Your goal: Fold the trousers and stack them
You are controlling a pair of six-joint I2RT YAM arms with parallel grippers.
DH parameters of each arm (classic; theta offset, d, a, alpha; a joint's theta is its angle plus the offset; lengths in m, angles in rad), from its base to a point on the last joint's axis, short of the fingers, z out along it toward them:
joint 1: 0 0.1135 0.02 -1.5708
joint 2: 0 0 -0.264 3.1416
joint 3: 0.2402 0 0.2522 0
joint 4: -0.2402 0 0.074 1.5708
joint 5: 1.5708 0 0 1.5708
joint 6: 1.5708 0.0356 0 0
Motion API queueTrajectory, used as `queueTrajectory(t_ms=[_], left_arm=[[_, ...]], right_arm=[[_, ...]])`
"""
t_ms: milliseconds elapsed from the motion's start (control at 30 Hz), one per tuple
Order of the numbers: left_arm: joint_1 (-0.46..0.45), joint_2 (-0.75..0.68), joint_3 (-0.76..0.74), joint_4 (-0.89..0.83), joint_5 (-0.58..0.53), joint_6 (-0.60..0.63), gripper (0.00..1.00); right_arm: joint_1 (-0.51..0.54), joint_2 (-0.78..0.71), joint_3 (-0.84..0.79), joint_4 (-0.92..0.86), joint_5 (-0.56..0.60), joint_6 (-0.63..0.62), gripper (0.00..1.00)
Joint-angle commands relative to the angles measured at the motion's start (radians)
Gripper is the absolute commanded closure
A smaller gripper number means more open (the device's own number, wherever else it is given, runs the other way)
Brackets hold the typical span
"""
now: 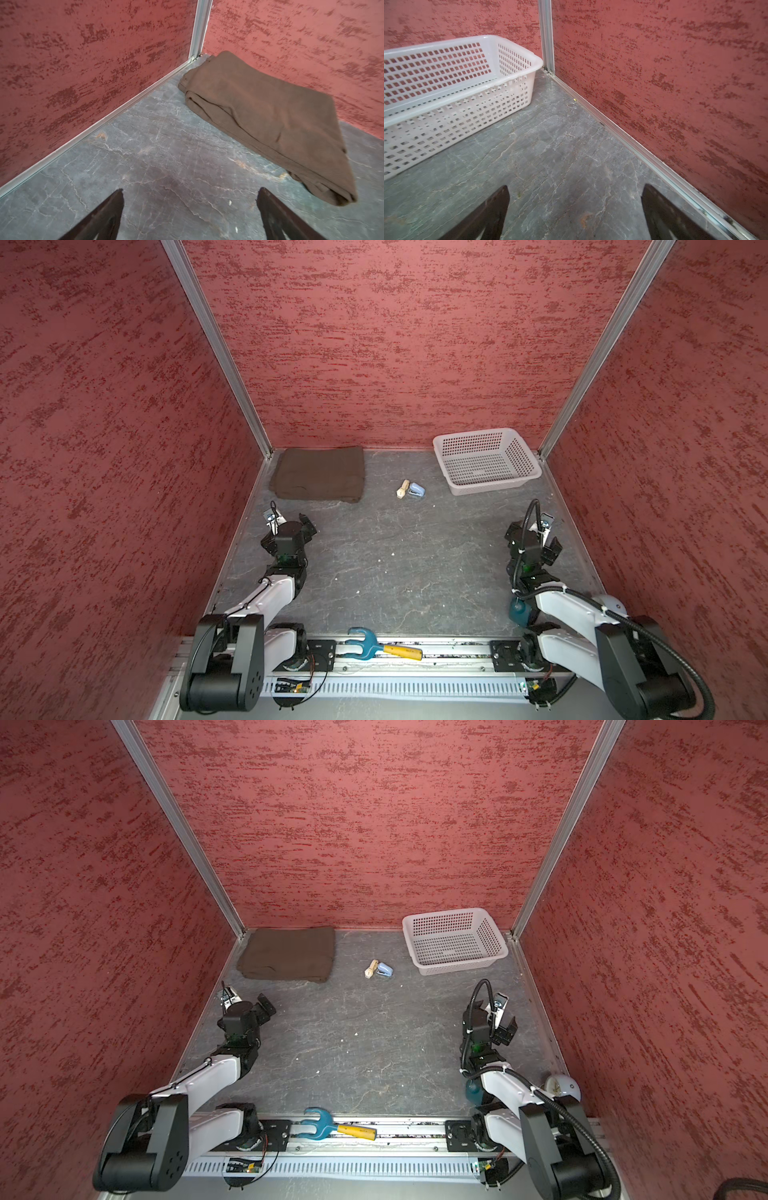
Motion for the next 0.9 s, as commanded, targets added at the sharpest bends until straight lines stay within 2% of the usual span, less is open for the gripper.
queueTrajectory(t_ms=[0,67,200,267,300,367,400,500,600,633,667,733,767,833,867], left_arm=[[-0.014,0.044,0.009,0.143,-0.051,0.057,0.01],[-0.03,0.086,0.014,0.211,-0.053,0.105,0.01],[-0.031,0.192,0.069,0.28,0.014,0.196,0.01],[-0.032,0.285,0.057,0.431,0.045,0.255,0.01],[-0.05,0.271,0.101,0.297,0.042,0.24,0.01],[-0.053,0.309,0.119,0.339,0.065,0.279,0.01],[-0.063,0.306,0.136,0.291,0.079,0.278,0.01],[-0.053,0.317,0.137,0.309,0.145,0.298,0.01],[0.008,0.305,0.065,0.421,0.33,0.283,0.01],[0.031,0.337,0.013,0.506,0.363,0.264,0.01],[0.055,0.379,-0.038,0.677,0.403,0.265,0.01],[0.071,0.335,-0.053,0.637,0.402,0.227,0.01],[0.069,0.363,-0.058,0.697,0.423,0.244,0.0],[0.07,0.339,-0.019,0.586,0.436,0.242,0.01],[0.065,0.351,0.008,0.56,0.44,0.252,0.01]], right_arm=[[-0.029,0.023,0.044,0.006,0.035,0.012,0.01],[-0.054,0.029,0.038,0.047,0.005,0.008,0.01],[-0.101,0.051,0.005,0.201,-0.056,-0.004,0.01],[-0.115,0.081,0.013,0.236,-0.059,-0.001,0.01],[-0.12,0.102,0.018,0.263,-0.064,-0.003,0.01],[-0.126,0.145,0.028,0.323,-0.067,-0.009,0.01],[-0.127,0.171,0.037,0.354,-0.067,-0.012,0.01],[-0.131,0.253,0.083,0.408,-0.076,-0.044,0.01],[-0.134,0.362,0.114,0.506,-0.086,-0.092,0.01],[-0.145,0.351,0.144,0.404,-0.155,-0.072,0.01],[-0.157,0.371,0.137,0.464,-0.226,-0.117,0.01],[-0.162,0.371,0.121,0.489,-0.388,-0.17,0.01],[-0.162,0.38,0.082,0.582,-0.495,-0.219,0.01],[-0.17,0.352,-0.008,0.691,-0.543,-0.21,0.01],[-0.17,0.388,-0.07,0.827,-0.549,-0.21,0.01]])
